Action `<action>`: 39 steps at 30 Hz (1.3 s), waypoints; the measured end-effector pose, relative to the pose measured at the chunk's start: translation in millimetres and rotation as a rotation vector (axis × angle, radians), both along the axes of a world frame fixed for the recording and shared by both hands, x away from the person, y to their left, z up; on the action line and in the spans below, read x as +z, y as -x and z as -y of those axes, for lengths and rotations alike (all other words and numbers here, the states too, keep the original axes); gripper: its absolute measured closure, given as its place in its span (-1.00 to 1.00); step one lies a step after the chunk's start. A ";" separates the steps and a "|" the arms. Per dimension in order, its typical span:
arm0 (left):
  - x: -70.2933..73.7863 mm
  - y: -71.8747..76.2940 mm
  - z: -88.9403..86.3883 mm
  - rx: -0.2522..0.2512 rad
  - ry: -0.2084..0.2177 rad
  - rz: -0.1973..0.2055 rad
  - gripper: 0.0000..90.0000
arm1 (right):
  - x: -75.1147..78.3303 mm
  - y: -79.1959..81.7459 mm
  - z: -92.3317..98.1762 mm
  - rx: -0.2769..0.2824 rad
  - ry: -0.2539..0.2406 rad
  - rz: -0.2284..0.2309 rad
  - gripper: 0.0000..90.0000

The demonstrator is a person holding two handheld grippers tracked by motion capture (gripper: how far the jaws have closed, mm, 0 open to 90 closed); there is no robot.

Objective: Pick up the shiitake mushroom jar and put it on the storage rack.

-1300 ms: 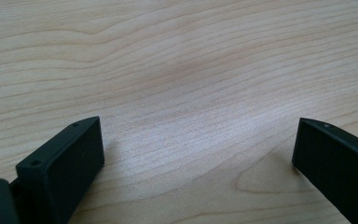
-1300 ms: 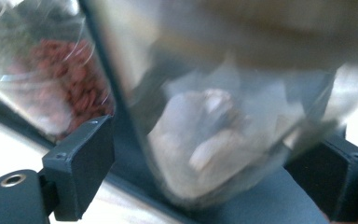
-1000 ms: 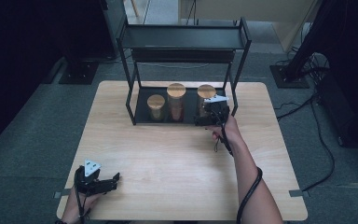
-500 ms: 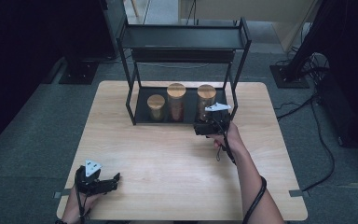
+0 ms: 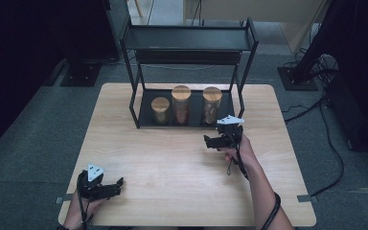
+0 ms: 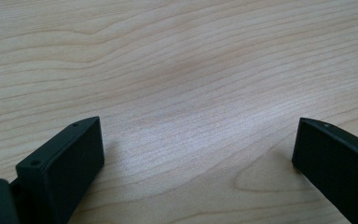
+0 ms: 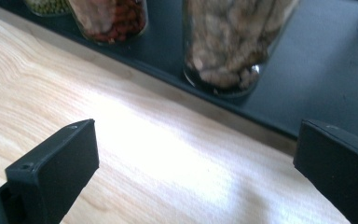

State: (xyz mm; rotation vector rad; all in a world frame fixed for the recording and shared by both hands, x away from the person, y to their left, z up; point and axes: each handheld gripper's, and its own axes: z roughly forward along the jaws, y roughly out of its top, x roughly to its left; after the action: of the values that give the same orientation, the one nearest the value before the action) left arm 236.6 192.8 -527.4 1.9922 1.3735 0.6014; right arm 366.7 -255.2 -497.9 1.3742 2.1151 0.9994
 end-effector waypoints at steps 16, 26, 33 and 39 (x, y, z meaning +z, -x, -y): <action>-0.1 0.0 -0.1 0.003 -0.002 0.001 -0.95 | -20.1 23.5 17.8 -0.019 -0.005 -0.006 -1.00; 0.0 0.0 -0.1 0.003 -0.002 0.001 -0.95 | -28.4 30.4 24.8 -0.032 0.002 -0.020 -1.00; -0.1 0.0 -0.1 0.002 -0.002 0.001 -0.95 | -32.4 36.6 27.1 -0.040 0.003 -0.024 -1.00; -0.1 0.0 -0.1 0.002 -0.002 0.001 -0.95 | -33.4 41.6 27.6 -0.033 0.016 -0.022 -1.00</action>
State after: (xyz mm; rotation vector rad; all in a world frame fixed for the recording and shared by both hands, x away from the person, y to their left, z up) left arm 236.6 192.9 -527.4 1.9920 1.3757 0.6044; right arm 325.2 -282.7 -531.3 1.4141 2.1048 0.9560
